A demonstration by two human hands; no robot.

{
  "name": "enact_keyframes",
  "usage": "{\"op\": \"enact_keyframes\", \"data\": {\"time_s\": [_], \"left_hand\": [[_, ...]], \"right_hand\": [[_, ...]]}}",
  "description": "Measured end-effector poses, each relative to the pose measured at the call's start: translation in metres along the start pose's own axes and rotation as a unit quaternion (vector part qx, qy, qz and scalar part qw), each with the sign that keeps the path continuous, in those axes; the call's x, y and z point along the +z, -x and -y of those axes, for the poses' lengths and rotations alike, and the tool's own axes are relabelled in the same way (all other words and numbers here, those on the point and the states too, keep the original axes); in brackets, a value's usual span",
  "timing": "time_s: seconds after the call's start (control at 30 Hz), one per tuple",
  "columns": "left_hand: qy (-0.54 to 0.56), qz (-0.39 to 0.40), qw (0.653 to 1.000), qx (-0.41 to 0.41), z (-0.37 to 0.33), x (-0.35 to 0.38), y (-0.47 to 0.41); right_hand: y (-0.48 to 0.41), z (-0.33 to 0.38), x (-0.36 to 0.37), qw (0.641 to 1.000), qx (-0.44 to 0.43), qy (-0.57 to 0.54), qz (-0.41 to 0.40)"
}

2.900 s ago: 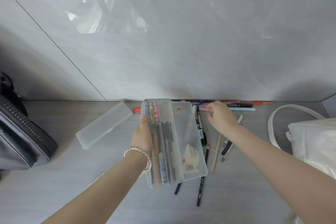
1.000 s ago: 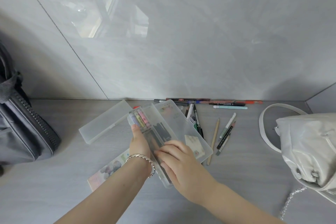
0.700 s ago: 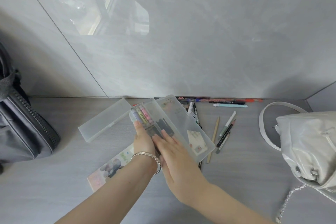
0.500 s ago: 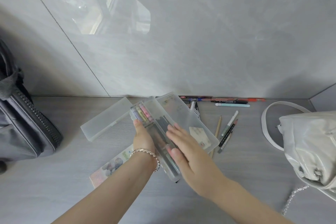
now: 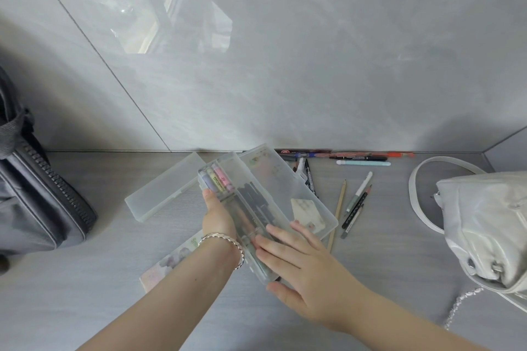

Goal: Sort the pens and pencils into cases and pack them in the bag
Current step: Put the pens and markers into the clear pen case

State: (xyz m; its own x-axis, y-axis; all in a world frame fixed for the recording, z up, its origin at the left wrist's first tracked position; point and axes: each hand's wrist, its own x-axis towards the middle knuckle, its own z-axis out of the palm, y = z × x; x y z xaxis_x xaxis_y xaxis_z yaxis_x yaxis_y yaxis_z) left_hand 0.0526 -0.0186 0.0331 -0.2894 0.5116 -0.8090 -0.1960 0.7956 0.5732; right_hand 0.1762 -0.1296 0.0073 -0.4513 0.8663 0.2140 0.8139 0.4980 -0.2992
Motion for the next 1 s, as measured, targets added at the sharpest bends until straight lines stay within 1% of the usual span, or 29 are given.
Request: {"op": "enact_keyframes", "data": {"time_s": [0.03, 0.1, 0.17, 0.2, 0.27, 0.33, 0.37, 0.43, 0.57, 0.67, 0.8, 0.9, 1.0], "left_hand": [[-0.015, -0.002, 1.000, 0.012, 0.001, 0.000, -0.003], [-0.051, -0.009, 0.997, 0.053, 0.002, -0.002, -0.005], [-0.088, -0.022, 0.991, 0.103, 0.003, -0.004, -0.006], [-0.108, -0.022, 0.986, 0.127, 0.003, -0.005, -0.009], [-0.152, -0.009, 0.975, 0.162, 0.004, -0.008, -0.014], [-0.191, 0.012, 0.967, 0.168, 0.004, -0.009, -0.015], [-0.207, 0.017, 0.965, 0.163, 0.004, -0.010, -0.016], [-0.230, 0.028, 0.962, 0.142, 0.004, -0.009, -0.017], [-0.257, 0.040, 0.956, 0.136, 0.006, 0.002, -0.017], [-0.257, 0.049, 0.954, 0.145, 0.003, 0.015, -0.013], [-0.246, 0.062, 0.958, 0.131, -0.001, 0.033, -0.014], [-0.250, 0.047, 0.959, 0.123, -0.004, 0.041, -0.016], [-0.244, 0.043, 0.961, 0.124, -0.004, 0.042, -0.022]], "right_hand": [[-0.002, 0.000, -0.003, 0.998, 0.015, -0.060, -0.021], [-0.005, -0.005, -0.010, 0.982, 0.060, -0.162, -0.076], [-0.008, -0.015, -0.017, 0.965, 0.134, -0.200, -0.107], [-0.008, -0.024, -0.019, 0.955, 0.184, -0.208, -0.108], [-0.006, -0.048, -0.016, 0.927, 0.298, -0.216, -0.073], [0.001, -0.080, -0.009, 0.897, 0.393, -0.202, -0.036], [0.004, -0.095, -0.007, 0.885, 0.423, -0.193, -0.027], [0.005, -0.128, -0.005, 0.874, 0.461, -0.152, -0.017], [-0.004, -0.194, -0.004, 0.876, 0.480, -0.036, 0.037], [-0.014, -0.225, -0.004, 0.892, 0.442, 0.027, 0.093], [-0.033, -0.243, 0.001, 0.911, 0.379, 0.073, 0.145], [-0.041, -0.251, 0.008, 0.910, 0.357, 0.115, 0.175], [-0.038, -0.254, 0.012, 0.910, 0.353, 0.123, 0.177]]}}
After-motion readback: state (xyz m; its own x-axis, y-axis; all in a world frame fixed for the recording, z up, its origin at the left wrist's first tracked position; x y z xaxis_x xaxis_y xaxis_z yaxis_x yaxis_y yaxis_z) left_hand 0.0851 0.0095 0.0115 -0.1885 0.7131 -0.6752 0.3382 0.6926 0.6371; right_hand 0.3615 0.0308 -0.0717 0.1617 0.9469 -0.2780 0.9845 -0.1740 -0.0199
